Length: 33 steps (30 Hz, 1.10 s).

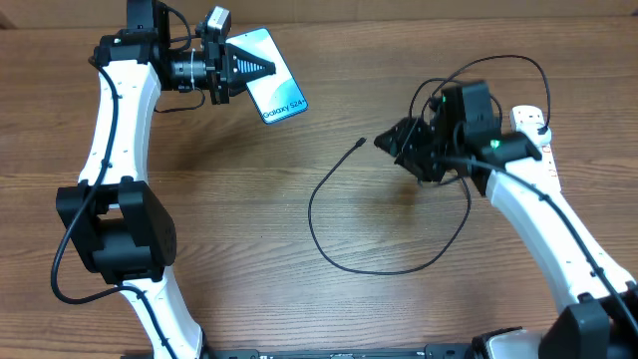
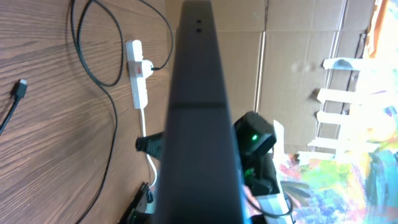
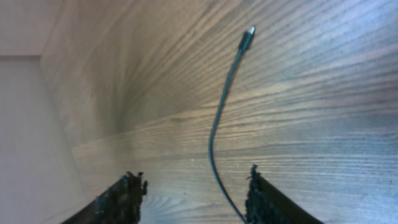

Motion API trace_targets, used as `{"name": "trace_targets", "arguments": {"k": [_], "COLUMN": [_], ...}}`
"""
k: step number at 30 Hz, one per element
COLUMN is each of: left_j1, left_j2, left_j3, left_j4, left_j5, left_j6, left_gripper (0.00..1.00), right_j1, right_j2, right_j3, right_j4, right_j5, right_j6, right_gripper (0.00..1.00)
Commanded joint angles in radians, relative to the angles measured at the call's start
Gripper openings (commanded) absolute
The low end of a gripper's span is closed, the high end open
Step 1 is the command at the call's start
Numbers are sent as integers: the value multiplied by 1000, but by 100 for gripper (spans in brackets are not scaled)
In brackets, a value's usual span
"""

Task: Plug charger to phone and switch on socket
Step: 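Release the phone from the right gripper and move it toward the cable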

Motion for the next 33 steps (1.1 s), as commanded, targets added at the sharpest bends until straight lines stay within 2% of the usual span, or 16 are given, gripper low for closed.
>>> {"name": "trace_targets", "arguments": {"k": [1,6,13,17,30,33], "left_j1": [14,23,22,22,22,19], "left_j2": [-8,-8,-8,-8,-8,-8], "left_j3": [20,20,20,20,19,19], "left_j4": [32,74,84,82,79,50], "left_j5": [90,90,14,-48,-58,-97], "left_j6": [-38,-77,-19,-17,-17,-18], "left_gripper": [4,4,4,4,4,4], "right_j1": [3,3,12,45,86,87], "right_j2": [52,79,113,196,395,453], "right_j3": [126,183,183,183,183,183], "right_j4": [-42,-59,-28,22,157,172], "right_j5": [8,8,38,37,60,60], "right_j6": [-51,-45,33,103,251,266], "right_gripper": [52,50,47,43,41,40]}}
